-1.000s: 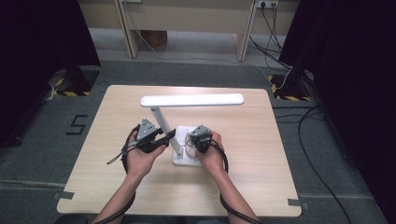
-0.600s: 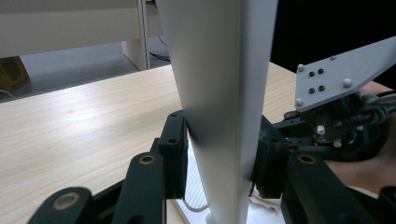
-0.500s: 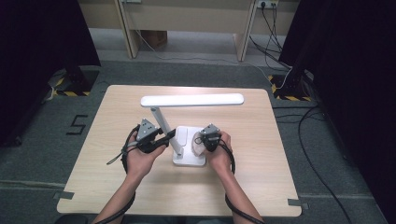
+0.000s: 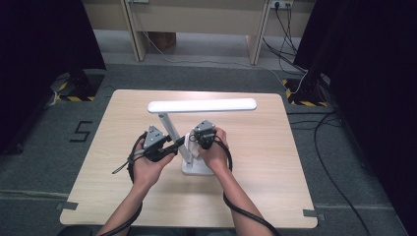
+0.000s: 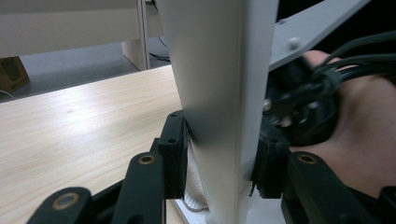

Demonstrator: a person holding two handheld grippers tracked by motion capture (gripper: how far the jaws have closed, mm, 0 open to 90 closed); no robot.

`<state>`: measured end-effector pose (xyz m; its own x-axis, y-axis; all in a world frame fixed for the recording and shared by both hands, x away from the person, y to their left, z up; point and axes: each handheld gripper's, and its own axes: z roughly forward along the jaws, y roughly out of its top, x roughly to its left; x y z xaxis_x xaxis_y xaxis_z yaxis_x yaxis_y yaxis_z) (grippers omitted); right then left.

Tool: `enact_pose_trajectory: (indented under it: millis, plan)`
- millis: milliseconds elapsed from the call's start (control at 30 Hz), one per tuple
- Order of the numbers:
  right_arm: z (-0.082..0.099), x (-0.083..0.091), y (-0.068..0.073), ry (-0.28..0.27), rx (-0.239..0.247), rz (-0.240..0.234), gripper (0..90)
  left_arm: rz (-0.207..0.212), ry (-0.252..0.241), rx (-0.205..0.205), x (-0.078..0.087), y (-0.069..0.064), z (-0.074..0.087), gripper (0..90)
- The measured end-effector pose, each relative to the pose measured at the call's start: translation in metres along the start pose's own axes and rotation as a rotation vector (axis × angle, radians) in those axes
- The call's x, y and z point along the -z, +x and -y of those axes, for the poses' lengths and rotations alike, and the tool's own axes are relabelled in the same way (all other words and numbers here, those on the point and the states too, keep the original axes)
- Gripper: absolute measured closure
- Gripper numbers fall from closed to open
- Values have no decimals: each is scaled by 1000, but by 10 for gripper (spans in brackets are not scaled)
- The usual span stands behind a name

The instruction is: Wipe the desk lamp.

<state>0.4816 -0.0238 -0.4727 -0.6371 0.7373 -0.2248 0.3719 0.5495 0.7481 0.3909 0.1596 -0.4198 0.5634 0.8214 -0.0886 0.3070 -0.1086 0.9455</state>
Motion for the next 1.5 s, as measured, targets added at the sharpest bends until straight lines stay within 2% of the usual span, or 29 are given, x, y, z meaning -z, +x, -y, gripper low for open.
enact_pose_trajectory:
  millis: [133, 167, 233, 300, 333, 367, 567, 867, 900, 1000, 1300, 1500]
  plan:
    - [-6, -14, 8, 2, 32, -45, 859, 1, 0, -1, 0, 0, 0, 619]
    - [-7, -16, 9, 7, 25, -61, 859, 1, 0, 0, 0, 0, 0, 619]
    - [-7, -21, 10, 16, 40, -72, 859, 1, 0, 0, 0, 0, 0, 620]
    - [-5, -23, 12, 29, 19, -77, 859, 0, -2, 0, 0, 0, 0, 620]
    - [-4, -24, 10, 21, 38, -80, 859, 0, -2, 1, 0, 0, 0, 619]
    - [-3, -24, 11, 20, 30, -80, 859, -1, -1, 0, 0, 0, 0, 619]
    - [5, -19, 6, 30, 37, -44, 859, -4, 0, -3, -1, -1, 0, 625]
    - [18, -10, -4, 64, 12, 19, 860, -6, 0, -3, -1, -1, 0, 626]
    - [20, -9, -7, 65, 24, 28, 860, -6, 0, -3, -1, -1, 0, 625]
    - [25, -5, -12, 71, 4, 44, 859, -8, 0, -5, -1, -1, 0, 625]
    - [37, 2, -31, 92, -16, 99, 860, -9, -2, -3, -1, -1, 0, 625]
    - [40, 3, -42, 125, -41, 156, 859, -8, -3, -3, -1, -1, 0, 625]
